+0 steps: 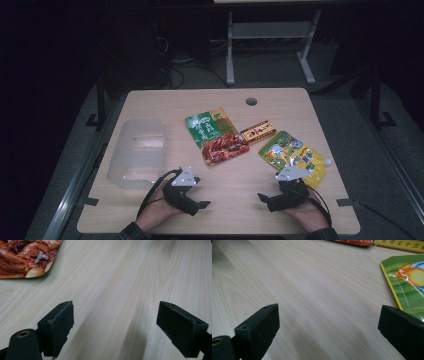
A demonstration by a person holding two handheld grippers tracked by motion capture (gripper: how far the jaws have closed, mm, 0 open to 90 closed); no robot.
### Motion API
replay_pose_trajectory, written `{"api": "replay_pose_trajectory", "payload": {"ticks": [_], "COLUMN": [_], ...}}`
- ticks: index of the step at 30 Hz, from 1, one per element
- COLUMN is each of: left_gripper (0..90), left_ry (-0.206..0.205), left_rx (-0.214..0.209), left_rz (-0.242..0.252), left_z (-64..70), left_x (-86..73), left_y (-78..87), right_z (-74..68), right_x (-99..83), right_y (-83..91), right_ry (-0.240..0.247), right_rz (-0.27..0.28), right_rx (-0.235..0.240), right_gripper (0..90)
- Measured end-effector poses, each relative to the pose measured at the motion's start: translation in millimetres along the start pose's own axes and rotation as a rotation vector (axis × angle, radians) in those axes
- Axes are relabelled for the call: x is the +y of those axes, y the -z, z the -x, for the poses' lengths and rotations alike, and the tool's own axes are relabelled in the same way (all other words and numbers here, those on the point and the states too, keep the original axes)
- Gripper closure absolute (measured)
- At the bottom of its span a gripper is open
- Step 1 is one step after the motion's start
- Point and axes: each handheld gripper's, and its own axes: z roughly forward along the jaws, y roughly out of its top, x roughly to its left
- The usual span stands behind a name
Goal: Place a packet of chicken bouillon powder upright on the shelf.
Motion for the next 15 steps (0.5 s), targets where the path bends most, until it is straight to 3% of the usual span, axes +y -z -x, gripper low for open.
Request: {"api": "replay_pose_trajectory", "payload": {"ticks": [3, 8, 13, 15], "left_gripper": [13.8, 13.8, 13.8, 13.8], "left_ry": [0.009, 0.021, 0.024, 0.018], "left_rx": [-0.002, -0.001, -0.011, -0.007], "left_rz": [0.002, 0.017, 0.013, 0.005], "left_z": [-1.7, -2.9, -5.9, -6.6], "left_x": [0.5, 0.7, -0.5, -1.5], "left_y": [0.1, 2.4, 0.5, -0.3], "right_z": [0.9, 1.7, 8.0, 11.9], "right_x": [0.1, 1.6, 4.8, 7.4], "right_y": [0.7, 3.9, 4.5, 3.0], "right_ry": [-0.016, -0.021, -0.060, -0.065], "right_rz": [0.005, 0.021, -0.015, -0.023], "right_rx": [0.006, 0.018, 0.040, 0.035], "right_gripper": [4.7, 15.7, 34.2, 45.8]}}
